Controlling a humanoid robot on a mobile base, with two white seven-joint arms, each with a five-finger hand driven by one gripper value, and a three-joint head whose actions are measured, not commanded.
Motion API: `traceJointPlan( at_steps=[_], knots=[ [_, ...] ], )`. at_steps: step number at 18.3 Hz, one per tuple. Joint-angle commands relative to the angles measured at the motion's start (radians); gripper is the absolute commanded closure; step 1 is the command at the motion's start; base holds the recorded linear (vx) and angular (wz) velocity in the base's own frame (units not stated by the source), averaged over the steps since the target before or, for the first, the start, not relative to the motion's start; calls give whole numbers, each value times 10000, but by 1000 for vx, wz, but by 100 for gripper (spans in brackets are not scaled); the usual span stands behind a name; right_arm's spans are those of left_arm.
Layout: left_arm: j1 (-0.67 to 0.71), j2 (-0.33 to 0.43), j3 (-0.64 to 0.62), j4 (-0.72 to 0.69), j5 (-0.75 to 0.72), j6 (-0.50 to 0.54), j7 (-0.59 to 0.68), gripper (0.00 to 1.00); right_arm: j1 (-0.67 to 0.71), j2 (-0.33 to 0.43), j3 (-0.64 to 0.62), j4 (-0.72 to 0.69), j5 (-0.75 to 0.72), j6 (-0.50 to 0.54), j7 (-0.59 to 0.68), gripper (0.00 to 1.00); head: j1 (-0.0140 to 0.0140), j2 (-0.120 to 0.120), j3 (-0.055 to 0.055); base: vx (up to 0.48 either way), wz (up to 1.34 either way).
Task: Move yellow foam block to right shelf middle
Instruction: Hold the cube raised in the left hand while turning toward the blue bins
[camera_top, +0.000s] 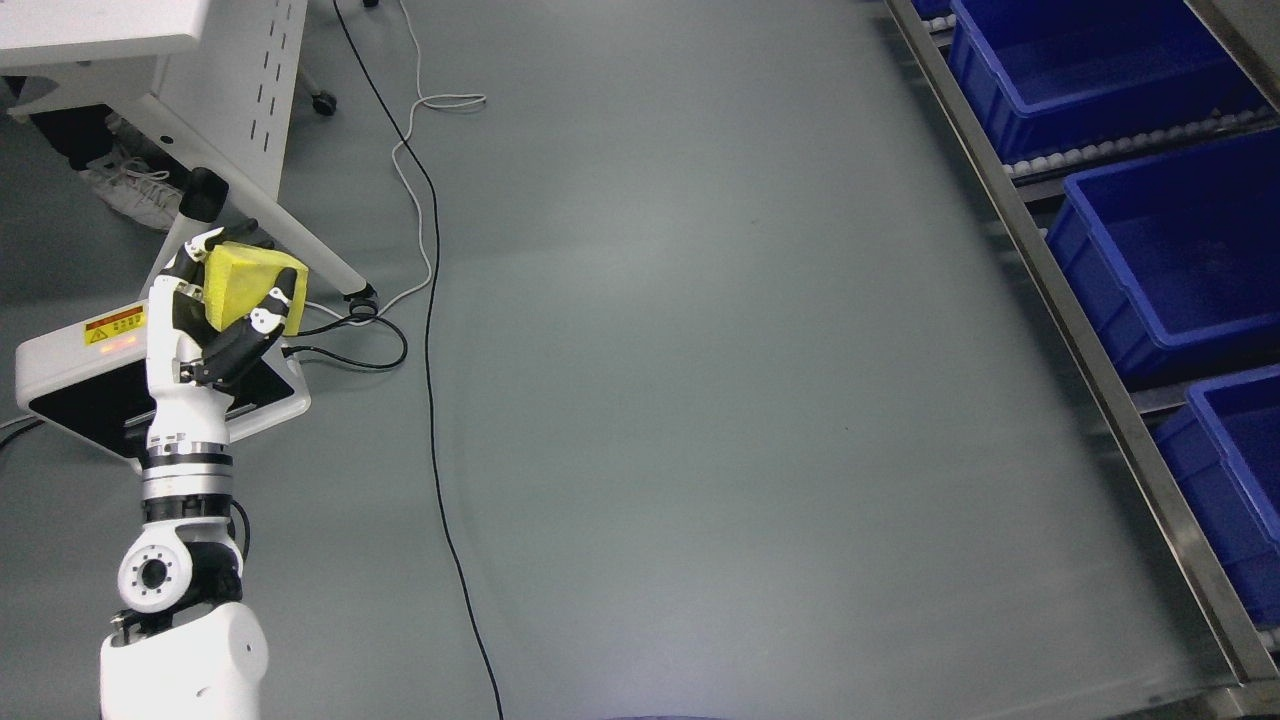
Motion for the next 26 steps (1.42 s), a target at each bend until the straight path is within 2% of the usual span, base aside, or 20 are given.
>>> traceJointPlan(
  at_steps=[1,15,26],
  knots=[
    [82,154,111,243,2,-11,-8,99,200,-175,0,-174,0,39,4,0,0,0,0,174,222],
    [159,154,-104,227,-29,-410,-8,100,200,-175,0,-174,0,39,-11,0,0,0,0,293,-129],
    [236,154,-89,135,-29,-425,-8,100,184,-175,0,-174,0,54,-11,0,0,0,0,580,-323]
  ],
)
